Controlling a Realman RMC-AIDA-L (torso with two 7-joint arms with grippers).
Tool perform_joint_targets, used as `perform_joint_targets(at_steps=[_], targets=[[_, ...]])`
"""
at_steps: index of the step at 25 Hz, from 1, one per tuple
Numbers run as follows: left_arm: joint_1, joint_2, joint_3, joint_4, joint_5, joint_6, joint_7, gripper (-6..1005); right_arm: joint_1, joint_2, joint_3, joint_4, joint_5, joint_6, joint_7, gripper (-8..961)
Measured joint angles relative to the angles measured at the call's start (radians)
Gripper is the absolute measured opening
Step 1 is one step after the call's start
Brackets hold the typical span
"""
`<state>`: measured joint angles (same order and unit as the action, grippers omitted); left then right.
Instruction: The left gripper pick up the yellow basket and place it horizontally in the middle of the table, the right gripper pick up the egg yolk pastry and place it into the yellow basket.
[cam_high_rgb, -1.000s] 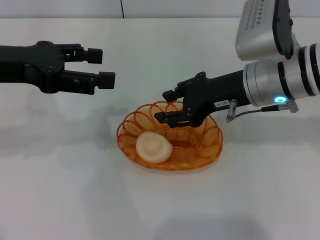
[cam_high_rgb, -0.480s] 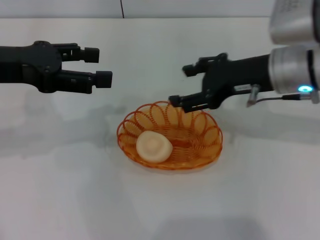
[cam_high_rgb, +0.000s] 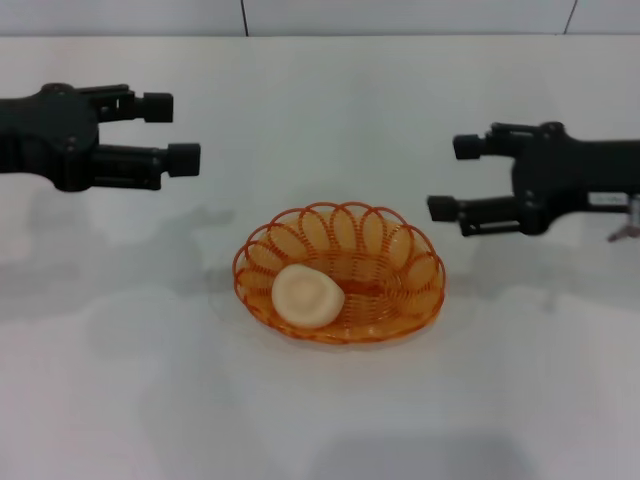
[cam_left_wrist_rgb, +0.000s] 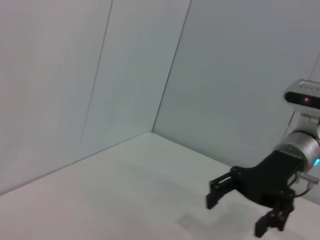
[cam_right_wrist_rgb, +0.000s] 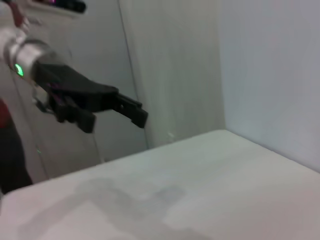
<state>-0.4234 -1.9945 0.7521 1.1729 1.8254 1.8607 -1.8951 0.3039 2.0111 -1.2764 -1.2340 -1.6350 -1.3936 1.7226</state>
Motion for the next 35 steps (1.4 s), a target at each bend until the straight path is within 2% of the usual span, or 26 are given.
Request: perform_joint_targets(at_steps=[9,35], targets=[[0.031,-0.004,0.008,-0.035,0.016,0.014,0.075,892,-0.002,-0.002,0.077,0.126,0.030,-0.085,-0.125,846],[0.033,-0.006,0.012,-0.050,0.025,0.049,0.102,892,0.000,-0.003,0.082,0.124,-0.020,-0.080,-0.136,846]])
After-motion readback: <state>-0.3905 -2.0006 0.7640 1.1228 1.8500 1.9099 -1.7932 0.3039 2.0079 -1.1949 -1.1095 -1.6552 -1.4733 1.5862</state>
